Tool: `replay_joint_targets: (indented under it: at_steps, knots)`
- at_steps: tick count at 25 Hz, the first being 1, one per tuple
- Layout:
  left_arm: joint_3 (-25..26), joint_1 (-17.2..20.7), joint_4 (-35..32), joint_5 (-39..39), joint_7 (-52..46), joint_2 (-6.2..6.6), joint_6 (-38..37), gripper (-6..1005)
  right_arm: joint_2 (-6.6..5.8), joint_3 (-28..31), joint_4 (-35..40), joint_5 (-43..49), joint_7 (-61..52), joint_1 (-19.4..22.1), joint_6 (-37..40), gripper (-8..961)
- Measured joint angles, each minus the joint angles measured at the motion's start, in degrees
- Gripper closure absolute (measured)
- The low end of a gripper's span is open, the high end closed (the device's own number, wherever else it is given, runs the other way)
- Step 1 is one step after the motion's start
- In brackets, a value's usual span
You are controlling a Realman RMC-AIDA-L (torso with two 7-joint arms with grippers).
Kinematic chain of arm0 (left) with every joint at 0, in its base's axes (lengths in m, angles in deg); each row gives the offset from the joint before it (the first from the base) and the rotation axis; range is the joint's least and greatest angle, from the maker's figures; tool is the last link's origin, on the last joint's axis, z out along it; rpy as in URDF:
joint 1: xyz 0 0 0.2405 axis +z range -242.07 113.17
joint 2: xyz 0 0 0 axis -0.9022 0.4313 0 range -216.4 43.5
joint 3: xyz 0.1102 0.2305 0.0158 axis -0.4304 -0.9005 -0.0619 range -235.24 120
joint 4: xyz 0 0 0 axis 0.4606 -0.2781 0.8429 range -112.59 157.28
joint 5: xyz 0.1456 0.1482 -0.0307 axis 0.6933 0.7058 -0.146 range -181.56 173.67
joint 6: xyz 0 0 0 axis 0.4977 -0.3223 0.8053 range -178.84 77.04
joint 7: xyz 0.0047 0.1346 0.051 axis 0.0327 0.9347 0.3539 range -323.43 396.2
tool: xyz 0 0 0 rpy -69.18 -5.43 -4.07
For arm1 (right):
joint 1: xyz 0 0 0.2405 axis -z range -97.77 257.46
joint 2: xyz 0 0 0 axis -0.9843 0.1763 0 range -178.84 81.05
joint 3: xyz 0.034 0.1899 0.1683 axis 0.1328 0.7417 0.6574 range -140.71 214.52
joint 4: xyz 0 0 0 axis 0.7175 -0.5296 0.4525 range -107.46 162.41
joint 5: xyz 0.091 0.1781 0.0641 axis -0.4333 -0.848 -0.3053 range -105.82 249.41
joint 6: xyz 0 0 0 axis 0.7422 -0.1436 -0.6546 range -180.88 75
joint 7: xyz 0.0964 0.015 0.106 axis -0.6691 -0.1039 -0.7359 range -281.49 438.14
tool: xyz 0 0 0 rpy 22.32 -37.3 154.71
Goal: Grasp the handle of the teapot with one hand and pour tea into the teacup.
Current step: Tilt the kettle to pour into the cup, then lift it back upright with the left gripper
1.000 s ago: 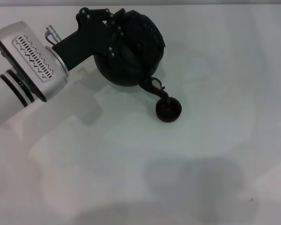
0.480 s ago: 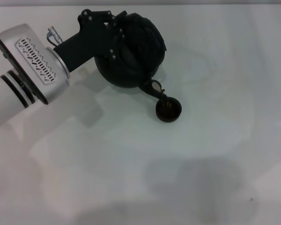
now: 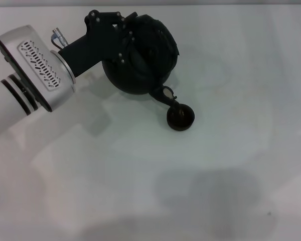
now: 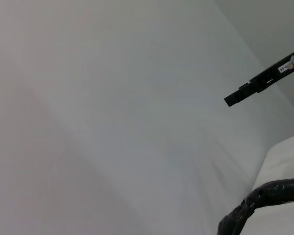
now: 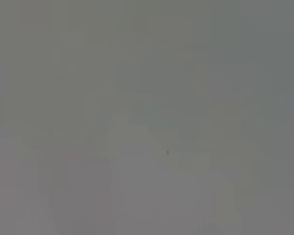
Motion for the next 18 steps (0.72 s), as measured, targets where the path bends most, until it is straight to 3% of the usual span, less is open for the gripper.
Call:
replay_joint_targets:
  at_steps: [18]
  knots:
    - [0.37,0.07,0.00,-0.56,1.32,-0.04,-0.08,900,0.00,-0.02,0.00,0.00,0.00,0.00,-0.28,112]
